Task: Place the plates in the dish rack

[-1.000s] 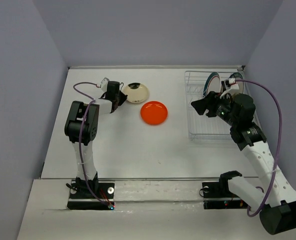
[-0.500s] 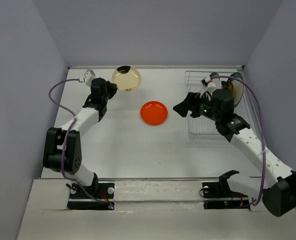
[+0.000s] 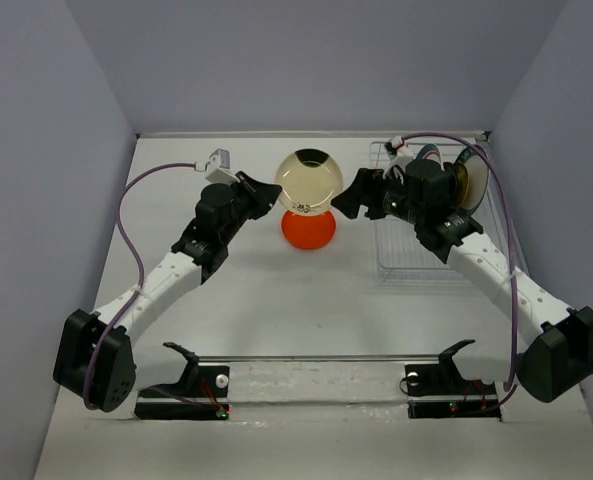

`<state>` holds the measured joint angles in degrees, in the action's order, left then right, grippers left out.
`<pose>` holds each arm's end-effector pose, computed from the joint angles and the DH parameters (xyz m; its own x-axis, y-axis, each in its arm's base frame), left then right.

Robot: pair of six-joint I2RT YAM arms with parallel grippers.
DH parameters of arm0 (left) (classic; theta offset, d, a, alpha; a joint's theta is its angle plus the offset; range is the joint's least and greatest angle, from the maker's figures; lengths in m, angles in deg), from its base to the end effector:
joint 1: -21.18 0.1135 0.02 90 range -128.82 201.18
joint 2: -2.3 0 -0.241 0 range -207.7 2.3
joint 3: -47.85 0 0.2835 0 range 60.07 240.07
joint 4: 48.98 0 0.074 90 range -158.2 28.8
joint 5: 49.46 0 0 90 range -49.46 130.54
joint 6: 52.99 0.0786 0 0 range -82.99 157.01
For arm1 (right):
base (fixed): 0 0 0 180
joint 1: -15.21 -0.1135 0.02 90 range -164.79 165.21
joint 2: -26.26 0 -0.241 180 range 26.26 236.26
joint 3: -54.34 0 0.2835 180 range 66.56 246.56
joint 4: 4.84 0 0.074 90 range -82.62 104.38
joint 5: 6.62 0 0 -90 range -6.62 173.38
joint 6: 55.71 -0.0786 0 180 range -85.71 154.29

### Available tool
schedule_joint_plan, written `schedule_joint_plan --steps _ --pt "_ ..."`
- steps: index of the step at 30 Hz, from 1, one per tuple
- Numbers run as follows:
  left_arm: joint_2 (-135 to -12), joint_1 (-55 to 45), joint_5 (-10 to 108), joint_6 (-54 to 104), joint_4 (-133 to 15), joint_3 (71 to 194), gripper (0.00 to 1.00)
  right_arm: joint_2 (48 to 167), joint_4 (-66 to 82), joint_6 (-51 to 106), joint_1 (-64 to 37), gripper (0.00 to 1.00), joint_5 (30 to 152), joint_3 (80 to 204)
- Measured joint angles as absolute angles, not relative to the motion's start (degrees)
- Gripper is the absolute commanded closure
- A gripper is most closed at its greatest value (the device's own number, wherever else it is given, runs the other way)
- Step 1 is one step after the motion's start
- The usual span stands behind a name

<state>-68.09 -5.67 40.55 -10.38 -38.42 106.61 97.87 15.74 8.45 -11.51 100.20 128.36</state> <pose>0.3295 -0.1668 0.2805 -0.3438 -0.6509 -0.6769 0.2936 0.6102 -0.7359 0.3194 0.1862 0.3076 -0.5453 0.1926 -0.8158 -0.4870 0.7194 0.4953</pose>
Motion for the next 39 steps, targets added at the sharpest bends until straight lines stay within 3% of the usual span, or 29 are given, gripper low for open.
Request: schedule_joint_plan --steps 3,8,9,10,11,12,13,14,16,17,20,26,31,39 --pt "-66.93 -7.55 42.21 -10.08 -38.37 106.61 0.94 97.87 15.91 8.82 -11.51 0.14 99.3 128.38" --pt "-66.62 -9.69 46.78 -8.87 -38.85 107.36 0.94 97.87 16.15 9.41 -11.51 0.41 97.33 128.9" --pt "-66.64 -9.94 47.52 -8.61 -38.92 107.58 0.94 97.87 16.17 9.32 -11.51 0.49 96.81 129.01" --pt "-66.69 -10.15 48.46 -8.24 -39.18 107.97 0.94 97.87 16.15 9.41 -11.51 0.7 96.26 129.1" --pt "-66.73 -10.39 49.21 -7.76 -39.25 108.36 0.94 97.87 16.15 9.34 -11.51 0.78 95.58 129.14" --pt "-66.78 -10.7 49.75 -7.13 -39.6 108.82 0.94 97.87 16.09 9.56 -11.51 0.93 94.97 129.19" --pt "-66.82 -10.77 49.69 -6.12 -40.21 109.06 0.94 97.87 15.98 8.84 -11.51 0.93 94.21 129.32" --pt "-66.86 -10.63 49.3 -5.22 -41.45 109.13 0.87 97.85 15.82 8.38 -11.4 0.93 94.32 129.54" --pt "-67.39 -10.22 49.45 -5.25 -42.24 109.13 0.64 97.35 15.21 7.49 -11.48 0.93 94.25 130.63" --pt "-67.39 -10.31 49.47 -5.07 -42.24 109.15 0.4 96.95 15.41 7.53 -11.83 0.93 93.62 130.76" --pt "-66.51 -11.09 48.31 -3.56 -43.66 109.7 0.16 96.43 16.02 9.04 -11.72 0.93 89.7 130.8" --pt "-59.24 -11.73 44.75 -1.01 -46.94 107.27 0.06 96.71 21.53 13.65 -2.46 0.93 77.6 132.9" --pt "-53.03 -11.86 43.59 -0.11 -47.44 101.15 0.05 100.45 23.69 21.34 -0.97 0.93 61.99 138.83" --pt "-51.13 -12.25 40.47 -0.98 -47.79 90.44 0.06 110.9 25.16 32.05 -0.99 0.93 48.09 144.75"
